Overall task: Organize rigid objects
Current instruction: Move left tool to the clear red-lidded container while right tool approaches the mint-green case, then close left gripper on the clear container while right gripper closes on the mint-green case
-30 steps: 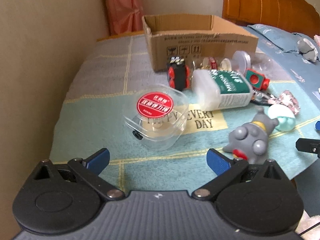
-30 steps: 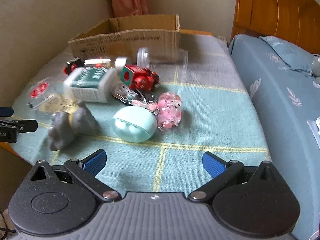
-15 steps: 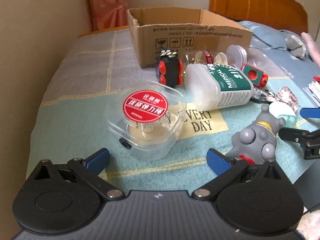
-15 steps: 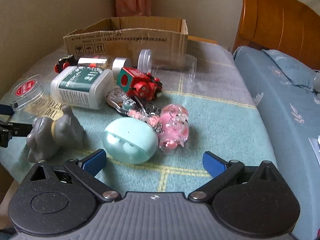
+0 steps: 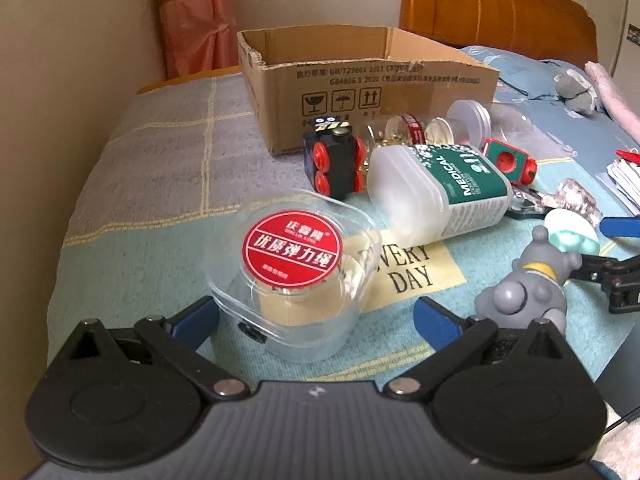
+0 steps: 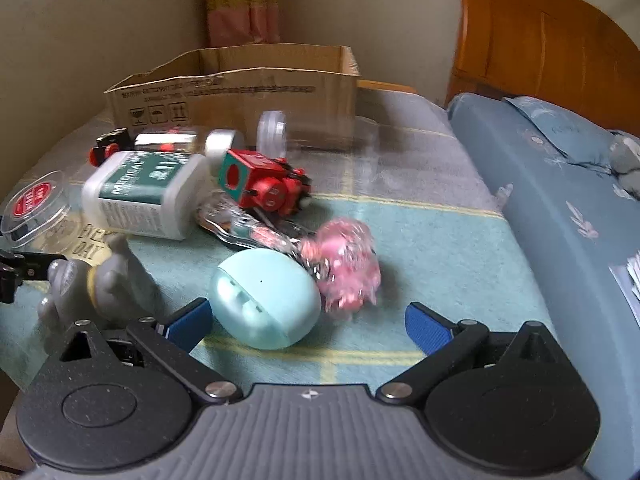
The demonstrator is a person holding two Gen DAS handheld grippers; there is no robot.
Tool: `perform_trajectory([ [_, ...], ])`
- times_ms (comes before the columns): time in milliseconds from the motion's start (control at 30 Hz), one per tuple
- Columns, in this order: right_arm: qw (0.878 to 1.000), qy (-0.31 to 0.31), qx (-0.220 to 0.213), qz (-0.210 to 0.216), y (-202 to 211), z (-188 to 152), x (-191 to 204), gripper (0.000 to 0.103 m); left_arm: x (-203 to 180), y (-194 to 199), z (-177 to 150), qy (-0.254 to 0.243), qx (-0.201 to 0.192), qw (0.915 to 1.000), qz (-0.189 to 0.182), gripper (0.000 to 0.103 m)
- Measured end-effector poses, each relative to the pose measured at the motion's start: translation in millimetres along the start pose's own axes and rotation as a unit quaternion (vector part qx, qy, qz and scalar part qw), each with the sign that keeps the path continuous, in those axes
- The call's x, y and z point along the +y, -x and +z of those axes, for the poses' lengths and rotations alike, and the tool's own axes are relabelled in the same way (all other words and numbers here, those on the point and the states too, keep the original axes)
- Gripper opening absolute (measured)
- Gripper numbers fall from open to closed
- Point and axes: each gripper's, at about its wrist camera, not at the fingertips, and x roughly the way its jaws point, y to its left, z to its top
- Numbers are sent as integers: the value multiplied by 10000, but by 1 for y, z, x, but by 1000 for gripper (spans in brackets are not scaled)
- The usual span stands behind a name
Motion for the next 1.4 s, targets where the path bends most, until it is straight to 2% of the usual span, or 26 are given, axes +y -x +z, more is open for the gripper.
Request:
perform_trajectory([
  [167,9999,-81,53,-82,8,-8,-14,103,4,-3,5,-189,11,9997,-132,103],
  [400,9998,-134,0,-137,10,-13,-14,103,7,-1,11,-740,-354,9965,152,102],
  [500,9998,-133,26,-140,11,-12,-14,103,8,-1,16,-902,-406,9951,-78,98],
  [667,9999,-39,140,-11,11,-9,-8,103,5,6,16,-990,-353,9920,-704,90],
  [767,9994,165,158,246,10,-7,2,103,6,10,16,-929,-343,9923,-748,83],
  [833,9988,264,109,407,9,-5,10,96,7,11,15,-901,-352,9930,-680,76],
  [900,9984,346,71,431,8,-1,16,88,7,10,17,-847,-332,9935,-688,76],
  [1233,9987,357,23,356,-2,10,21,79,6,4,19,-959,-259,9926,-701,76],
  [1300,9989,345,28,323,-2,11,21,68,6,4,20,-969,-238,9925,-708,76],
  [1400,9990,308,85,305,-2,14,18,66,6,4,21,-980,-197,9925,-706,76],
])
